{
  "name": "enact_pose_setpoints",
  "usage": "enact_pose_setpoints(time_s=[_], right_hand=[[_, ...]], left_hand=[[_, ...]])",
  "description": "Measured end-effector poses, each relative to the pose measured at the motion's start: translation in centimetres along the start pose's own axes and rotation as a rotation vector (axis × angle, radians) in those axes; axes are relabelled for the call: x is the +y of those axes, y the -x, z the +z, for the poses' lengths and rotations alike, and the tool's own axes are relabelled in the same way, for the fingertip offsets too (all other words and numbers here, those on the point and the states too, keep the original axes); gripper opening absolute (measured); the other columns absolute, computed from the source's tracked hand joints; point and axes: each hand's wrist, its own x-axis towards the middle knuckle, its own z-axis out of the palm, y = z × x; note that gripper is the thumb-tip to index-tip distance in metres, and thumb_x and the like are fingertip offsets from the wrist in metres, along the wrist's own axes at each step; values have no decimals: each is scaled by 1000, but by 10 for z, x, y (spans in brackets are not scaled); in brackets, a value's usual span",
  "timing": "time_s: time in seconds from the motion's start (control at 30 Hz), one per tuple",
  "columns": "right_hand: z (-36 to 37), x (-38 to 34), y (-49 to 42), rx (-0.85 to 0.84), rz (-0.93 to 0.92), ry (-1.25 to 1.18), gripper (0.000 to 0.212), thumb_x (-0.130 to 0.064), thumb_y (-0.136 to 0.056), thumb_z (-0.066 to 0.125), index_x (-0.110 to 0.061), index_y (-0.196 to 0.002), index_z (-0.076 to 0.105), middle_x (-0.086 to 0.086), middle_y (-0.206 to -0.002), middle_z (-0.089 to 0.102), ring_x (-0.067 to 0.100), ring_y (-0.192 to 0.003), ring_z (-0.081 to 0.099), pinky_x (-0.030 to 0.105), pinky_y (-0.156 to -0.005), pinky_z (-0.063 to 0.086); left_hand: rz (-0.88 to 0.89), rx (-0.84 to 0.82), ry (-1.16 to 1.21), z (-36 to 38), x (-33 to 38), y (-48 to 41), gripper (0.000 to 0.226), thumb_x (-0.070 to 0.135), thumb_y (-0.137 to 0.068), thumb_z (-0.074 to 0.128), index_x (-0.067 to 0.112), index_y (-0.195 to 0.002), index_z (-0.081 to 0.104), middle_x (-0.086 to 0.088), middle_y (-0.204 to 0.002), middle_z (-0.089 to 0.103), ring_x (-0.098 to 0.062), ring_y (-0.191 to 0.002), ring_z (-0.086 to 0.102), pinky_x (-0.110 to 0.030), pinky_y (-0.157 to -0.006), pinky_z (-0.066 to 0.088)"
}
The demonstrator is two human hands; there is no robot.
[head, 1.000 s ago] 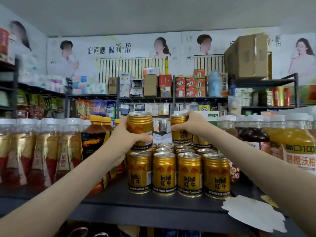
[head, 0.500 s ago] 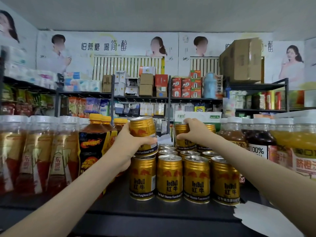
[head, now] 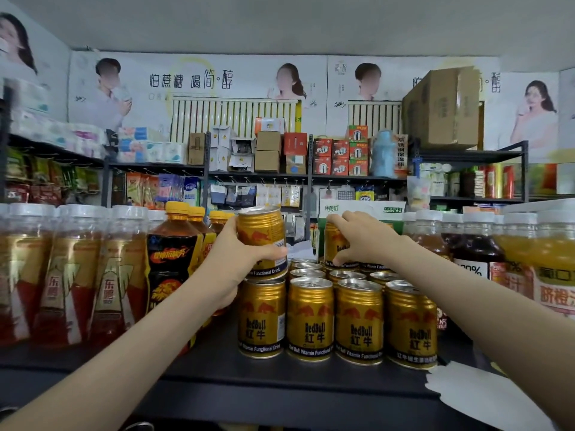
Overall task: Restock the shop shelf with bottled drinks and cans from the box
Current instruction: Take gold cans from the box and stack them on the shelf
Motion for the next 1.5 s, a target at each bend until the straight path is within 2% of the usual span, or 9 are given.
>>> enact_pose_setpoints(time_s=[0.27, 0.37, 0.47, 0.67, 0.87, 0.97, 1.07, 1.2, 1.5], right_hand=[[-8, -4, 7, 138, -79, -157, 76, -43, -93, 54, -22, -152, 12, 3, -153, 28, 19, -142, 21, 37, -117, 8], [-34, -25, 14, 238, -150, -710, 68, -39, -92, 58, -36, -149, 20, -7, -150, 33, 9, -134, 31, 27, -106, 27], [-56, -50, 22, 13, -224, -1028, 67, -42, -85, 64, -42, -143, 29, -12, -133, 44, 1, -115, 49, 17, -86, 44], [-54, -60, 19, -19, -181, -1057, 51, -31, -82, 73, -31, -128, 50, -15, -108, 57, 3, -94, 59, 15, -75, 49], [-39, -46, -2, 40, -14, -936, 62, -28, -85, 70, -23, -140, 41, -8, -120, 52, 9, -94, 57, 13, -66, 41], [-26, -38, -13, -31, 32, -869, 61, -24, -86, 68, -21, -140, 40, -1, -122, 54, 12, -92, 58, 20, -71, 47], [-15, -36, -20, -54, 78, -844, 60, -29, -89, 65, -21, -142, 39, 5, -132, 52, 20, -110, 55, 32, -90, 47], [-12, -38, -28, -49, 32, -625, 52, -32, -92, 59, -19, -139, 42, 4, -129, 55, 18, -110, 53, 29, -89, 43], [-11, -36, -30, -44, -47, -331, 60, -8, -94, 54, -24, -147, 31, 4, -143, 46, 23, -129, 44, 36, -100, 39]], left_hand=[[9, -26, -58, -1, -1, 3, 71, 12, -59, 89, 27, -119, 53, 2, -109, 65, -19, -104, 60, -48, -97, 47], [40, -81, -125, 0, 2, 2, 69, 14, -59, 89, 28, -117, 54, 2, -110, 66, -19, -104, 61, -45, -97, 47], [81, -186, -195, 5, 9, 3, 65, 13, -62, 86, 26, -117, 53, 1, -110, 66, -17, -102, 62, -36, -90, 50], [188, -234, -364, 12, 11, 5, 51, 26, -75, 80, 31, -114, 47, 12, -105, 59, -2, -93, 58, -10, -66, 44], [359, -154, -868, -4, -12, 13, 72, 60, -86, 54, 27, -146, 31, 8, -147, 37, -11, -136, 29, -30, -106, 31], [500, -263, -1018, -13, -29, 25, 69, 61, -88, 48, 29, -146, 28, 11, -147, 33, -4, -136, 23, -23, -107, 22], [803, -307, -1164, -20, -42, 27, 66, 58, -93, 42, 23, -147, 27, 5, -144, 39, -7, -132, 30, -24, -110, 27], [1115, -286, -1244, -25, -55, 21, 48, 47, -95, 43, 16, -131, 41, -4, -126, 54, -17, -114, 49, -31, -96, 44], [1226, -280, -1215, -26, -62, 16, 42, 40, -94, 46, 15, -127, 43, -5, -119, 58, -20, -105, 55, -34, -87, 48]])
